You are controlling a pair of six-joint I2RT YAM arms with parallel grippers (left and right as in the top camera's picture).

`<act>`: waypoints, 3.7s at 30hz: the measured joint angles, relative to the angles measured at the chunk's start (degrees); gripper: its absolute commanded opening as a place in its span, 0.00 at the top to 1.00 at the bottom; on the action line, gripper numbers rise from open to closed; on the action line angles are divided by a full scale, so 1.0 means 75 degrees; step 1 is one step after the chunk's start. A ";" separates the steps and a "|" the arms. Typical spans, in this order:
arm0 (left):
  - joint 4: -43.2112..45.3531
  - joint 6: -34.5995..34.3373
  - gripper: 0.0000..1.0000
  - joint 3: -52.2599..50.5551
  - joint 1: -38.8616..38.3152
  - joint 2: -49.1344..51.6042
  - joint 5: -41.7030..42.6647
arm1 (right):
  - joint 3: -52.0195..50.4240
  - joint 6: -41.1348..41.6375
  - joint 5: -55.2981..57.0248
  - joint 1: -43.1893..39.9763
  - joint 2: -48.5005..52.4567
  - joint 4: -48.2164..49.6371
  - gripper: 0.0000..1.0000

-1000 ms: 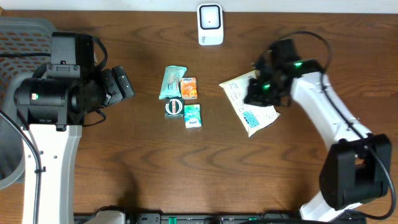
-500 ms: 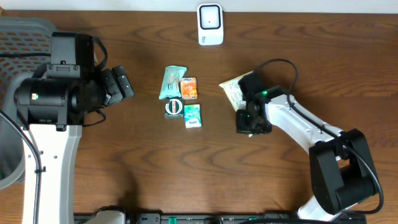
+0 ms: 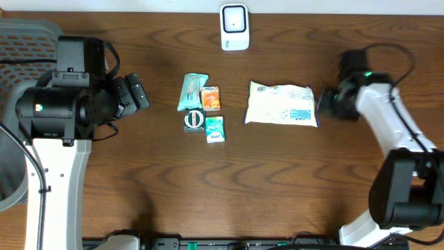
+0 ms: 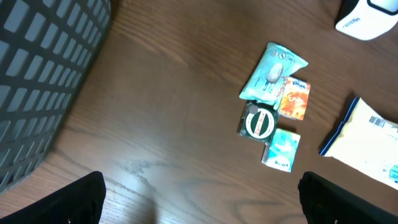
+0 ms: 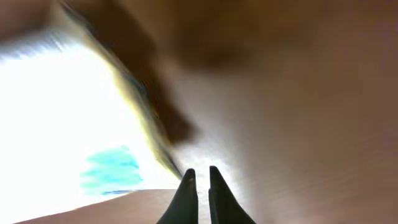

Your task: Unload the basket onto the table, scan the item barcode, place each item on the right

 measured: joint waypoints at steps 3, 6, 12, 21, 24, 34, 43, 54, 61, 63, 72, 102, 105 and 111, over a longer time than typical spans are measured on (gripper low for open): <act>0.0003 0.0000 0.02 0.0000 0.0000 0.0000 -0.0003 | 0.0522 -0.0367 -0.1402 -0.0192 -0.0009 0.0163 0.99; 0.0003 0.0000 0.02 0.0000 0.0000 0.0000 -0.0003 | 0.0571 -0.0603 -0.2518 -0.0082 -0.0009 0.0402 0.99; 0.0003 0.0000 0.02 0.0000 0.0000 0.0000 -0.0003 | 0.0251 -0.0772 -0.3212 0.0644 -0.0006 0.2221 0.93; 0.0003 0.0000 0.02 0.0000 0.0000 0.0000 -0.0003 | -0.0073 -0.0157 -0.1122 0.1970 0.0283 0.4497 0.94; 0.0003 0.0000 0.02 0.0000 0.0000 0.0000 -0.0003 | -0.0073 0.0085 -0.0527 0.2049 0.0641 0.4538 0.94; 0.0003 0.0000 0.02 0.0000 0.0000 0.0000 -0.0003 | -0.0175 -0.0344 -0.1597 0.2072 0.1478 0.3850 0.96; 0.0000 0.0000 0.02 0.0000 0.0000 0.0000 0.0000 | -0.0175 -0.1029 -0.3133 0.2090 0.0903 0.1830 0.99; 0.0006 0.0000 0.02 0.0000 0.0000 0.0000 -0.0003 | -0.0175 -0.1212 -0.2130 0.2063 -0.0163 0.1827 0.01; 0.0000 0.0000 0.02 0.0000 0.0000 0.0000 -0.0003 | -0.0172 -0.0414 -0.0513 0.1402 -0.0254 0.1795 0.01; 0.0003 0.0000 0.03 0.0000 0.0000 0.0000 -0.0003 | -0.0175 -0.0385 -0.0396 0.1125 -0.0122 0.1891 0.01; 0.0003 0.0000 0.03 0.0000 0.0000 0.0000 -0.0003 | -0.0175 -0.2072 -0.1425 0.0568 0.1043 0.2722 0.01; 0.0003 0.0000 0.02 0.0000 0.0000 0.0000 -0.0003 | -0.0143 -0.4462 -0.7163 -0.0032 0.2098 0.1332 0.99; 0.0003 0.0000 0.02 0.0000 0.0000 0.0000 -0.0003 | -0.0160 -0.4395 -0.7166 -0.0507 0.1792 0.1157 0.99; 0.0006 0.0000 0.02 0.0000 0.0000 0.0000 -0.0003 | -0.0160 -0.3605 -0.6327 -0.1102 0.0807 0.1204 0.80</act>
